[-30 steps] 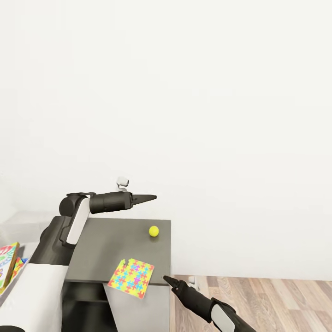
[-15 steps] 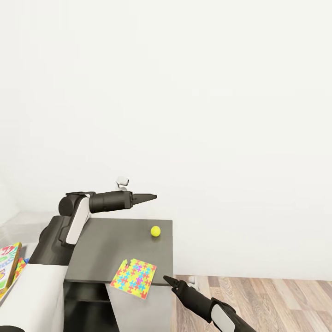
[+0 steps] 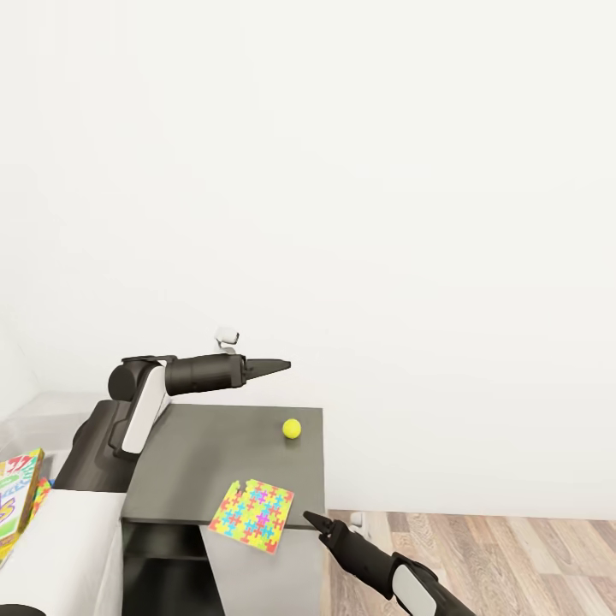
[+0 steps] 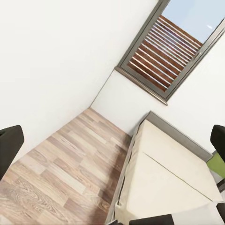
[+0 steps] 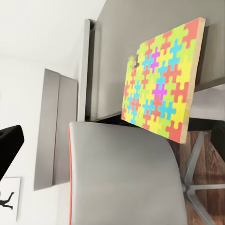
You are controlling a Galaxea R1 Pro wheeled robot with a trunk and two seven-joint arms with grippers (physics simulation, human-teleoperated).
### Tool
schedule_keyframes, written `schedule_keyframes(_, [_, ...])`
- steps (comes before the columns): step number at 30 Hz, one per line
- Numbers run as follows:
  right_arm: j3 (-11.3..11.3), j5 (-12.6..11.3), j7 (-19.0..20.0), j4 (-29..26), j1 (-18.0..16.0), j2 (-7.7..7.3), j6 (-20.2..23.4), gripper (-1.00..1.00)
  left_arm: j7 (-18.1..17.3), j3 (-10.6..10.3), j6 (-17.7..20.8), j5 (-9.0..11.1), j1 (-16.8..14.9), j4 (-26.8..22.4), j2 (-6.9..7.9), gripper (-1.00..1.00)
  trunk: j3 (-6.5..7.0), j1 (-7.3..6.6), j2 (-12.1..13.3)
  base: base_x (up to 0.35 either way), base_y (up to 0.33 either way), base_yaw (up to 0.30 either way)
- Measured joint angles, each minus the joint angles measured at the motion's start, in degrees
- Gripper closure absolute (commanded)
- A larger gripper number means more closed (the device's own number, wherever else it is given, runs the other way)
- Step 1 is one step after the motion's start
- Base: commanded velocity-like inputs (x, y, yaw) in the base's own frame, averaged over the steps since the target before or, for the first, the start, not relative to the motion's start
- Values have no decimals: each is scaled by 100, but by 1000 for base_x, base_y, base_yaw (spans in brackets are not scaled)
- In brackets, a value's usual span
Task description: Put all the toys in the child's room - the three board games (two on the bed and one on the table), the two jigsaw puzzles on the table, and the tennis ball on the table - inside the toy box on the table in the child's room.
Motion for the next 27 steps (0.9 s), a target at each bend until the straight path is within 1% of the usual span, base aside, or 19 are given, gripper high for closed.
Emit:
schedule_keyframes(11, [0,1,0,1,0,0,0,-100,0,6,0,1,0,-4,9,-100,0,0,0,0,20,0])
schedule_keyframes(27, [0,0,0,3,0,0,-1,-100,-5,17,-1,0,1,0,9,-100,-287,352,-641,0,0,0])
